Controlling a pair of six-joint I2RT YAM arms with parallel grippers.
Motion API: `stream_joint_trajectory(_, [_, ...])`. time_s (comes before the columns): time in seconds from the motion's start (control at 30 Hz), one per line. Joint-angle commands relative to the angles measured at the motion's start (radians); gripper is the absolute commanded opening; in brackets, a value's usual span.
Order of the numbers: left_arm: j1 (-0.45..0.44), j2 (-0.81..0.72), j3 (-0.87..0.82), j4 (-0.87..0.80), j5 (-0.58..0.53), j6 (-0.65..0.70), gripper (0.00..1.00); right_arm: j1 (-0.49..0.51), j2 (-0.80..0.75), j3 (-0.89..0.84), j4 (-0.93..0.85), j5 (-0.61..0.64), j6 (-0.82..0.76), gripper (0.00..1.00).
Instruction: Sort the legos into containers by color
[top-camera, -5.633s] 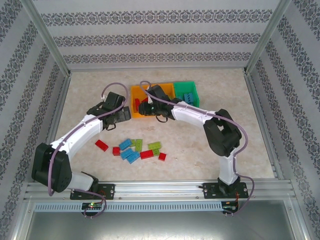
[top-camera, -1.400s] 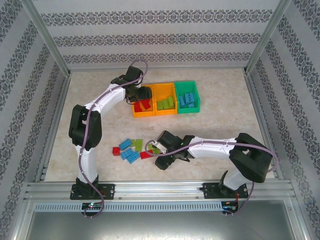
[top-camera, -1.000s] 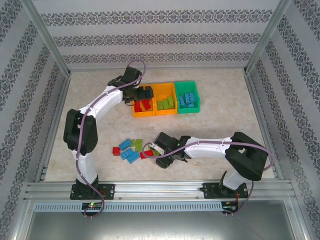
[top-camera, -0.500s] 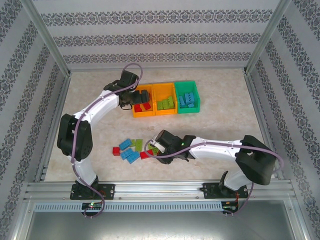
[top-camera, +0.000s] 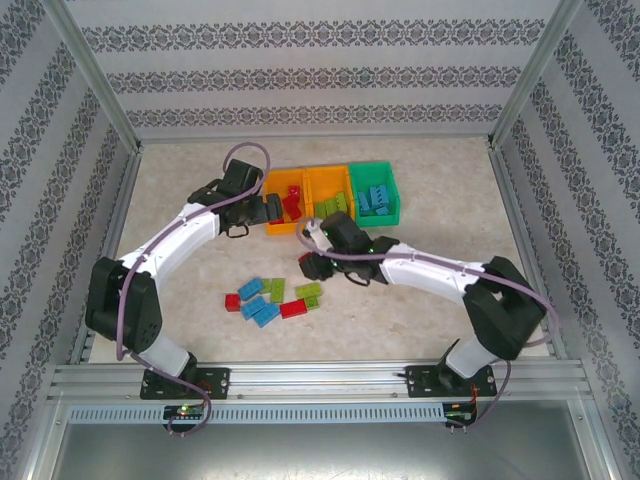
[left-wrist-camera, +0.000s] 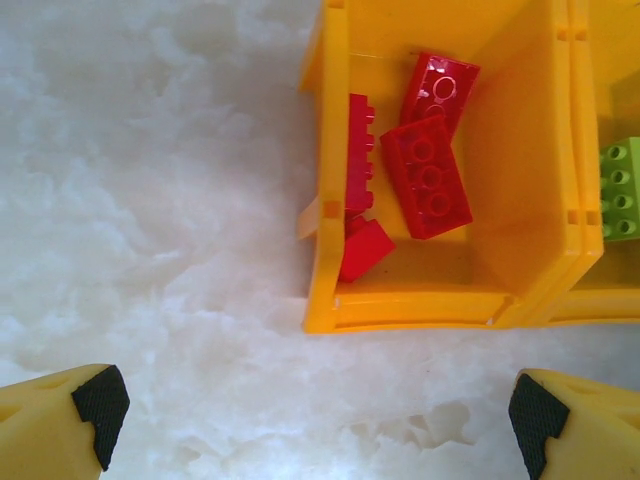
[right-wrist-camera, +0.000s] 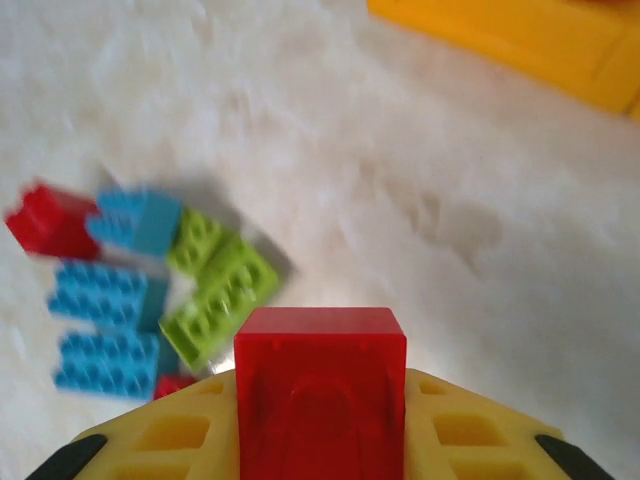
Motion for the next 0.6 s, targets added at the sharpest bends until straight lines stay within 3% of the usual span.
stream_joint_trajectory(0.0, [0.005,-0.03,-0.042,-0.004,-0.049,-0.012,0.99,-0.037,0.091,0.118,0.06,-0.123,0.123,0.23])
stream_joint_trajectory(0.37, [0.011,-0.173,-0.214,-0.032,-0.123,-0.031,0.99,-0.132,0.355,0.462,-0.017,-0.057,0.358,0.25])
stream_joint_trajectory(0.57, [0.012,-0.247,-0.287,-0.055,-0.098,-0.023,0.99,-0.152,0.465,0.565,-0.039,-0.068,0.444,0.29])
